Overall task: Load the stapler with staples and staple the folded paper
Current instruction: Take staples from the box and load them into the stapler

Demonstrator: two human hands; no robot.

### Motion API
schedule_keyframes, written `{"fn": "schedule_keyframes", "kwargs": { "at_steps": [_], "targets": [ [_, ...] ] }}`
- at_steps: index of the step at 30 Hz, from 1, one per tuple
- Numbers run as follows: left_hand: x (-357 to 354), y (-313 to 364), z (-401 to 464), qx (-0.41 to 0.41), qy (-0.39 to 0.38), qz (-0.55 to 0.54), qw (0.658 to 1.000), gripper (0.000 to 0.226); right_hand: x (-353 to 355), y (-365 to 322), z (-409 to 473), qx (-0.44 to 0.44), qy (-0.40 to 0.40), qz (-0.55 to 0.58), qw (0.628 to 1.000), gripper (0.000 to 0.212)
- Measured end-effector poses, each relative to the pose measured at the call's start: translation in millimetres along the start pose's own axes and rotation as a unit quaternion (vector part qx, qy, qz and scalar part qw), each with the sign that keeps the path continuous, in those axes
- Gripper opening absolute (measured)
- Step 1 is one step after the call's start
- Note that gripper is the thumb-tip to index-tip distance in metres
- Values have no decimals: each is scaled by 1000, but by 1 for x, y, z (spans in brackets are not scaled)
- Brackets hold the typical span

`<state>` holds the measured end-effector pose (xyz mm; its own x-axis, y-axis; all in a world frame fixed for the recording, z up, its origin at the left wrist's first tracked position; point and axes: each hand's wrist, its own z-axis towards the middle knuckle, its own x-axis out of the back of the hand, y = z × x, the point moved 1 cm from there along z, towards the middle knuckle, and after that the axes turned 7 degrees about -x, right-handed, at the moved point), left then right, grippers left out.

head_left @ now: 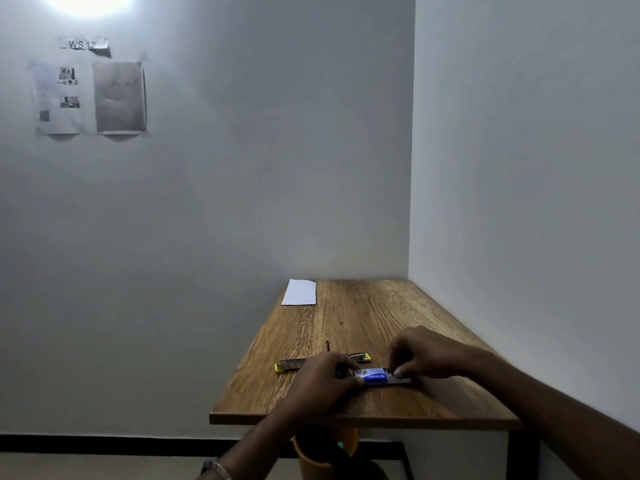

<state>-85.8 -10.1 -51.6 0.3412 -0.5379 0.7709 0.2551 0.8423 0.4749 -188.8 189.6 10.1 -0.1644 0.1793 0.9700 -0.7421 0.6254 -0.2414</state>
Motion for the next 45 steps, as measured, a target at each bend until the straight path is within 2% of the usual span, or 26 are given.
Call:
{"fn": "schedule_keyframes", "kwargs": {
  "at_steps": [5,10,17,23,30,34,37,40,43,45],
  "targets": [
    [1,1,-1,-1,-1,-3,1000,33,-2,-1,0,0,6,20,1000,11],
    [2,1,-1,0,-4,-5,1000,32,-4,2,-4,12,39,87,995,22],
    [0,3,-1,-7,-2,-4,1000,31,-11,7,-7,26,75,139,987,23],
    [1,4,-1,-4,-7,-5,1000,31,-12,13,-6,2,124,233,964,16],
    [4,5,-4,7,22,-31,999,43,-17,13,-5,-7,123,304,945,8],
    [8,6,-8,0,62,-80,995,23,-18,10,-3,-3,126,319,939,4],
    [12,9,-12,10,125,-102,987,11,-18,8,1,-7,137,320,937,3],
    [22,5,-18,16,178,-20,984,9,-18,6,5,-13,144,302,942,3],
    [36,-8,-25,-21,186,134,973,12,-19,1,10,-20,150,276,949,8],
    [43,-18,-26,-28,194,184,963,16,-20,-3,15,-19,159,261,952,10]
  ]
}}
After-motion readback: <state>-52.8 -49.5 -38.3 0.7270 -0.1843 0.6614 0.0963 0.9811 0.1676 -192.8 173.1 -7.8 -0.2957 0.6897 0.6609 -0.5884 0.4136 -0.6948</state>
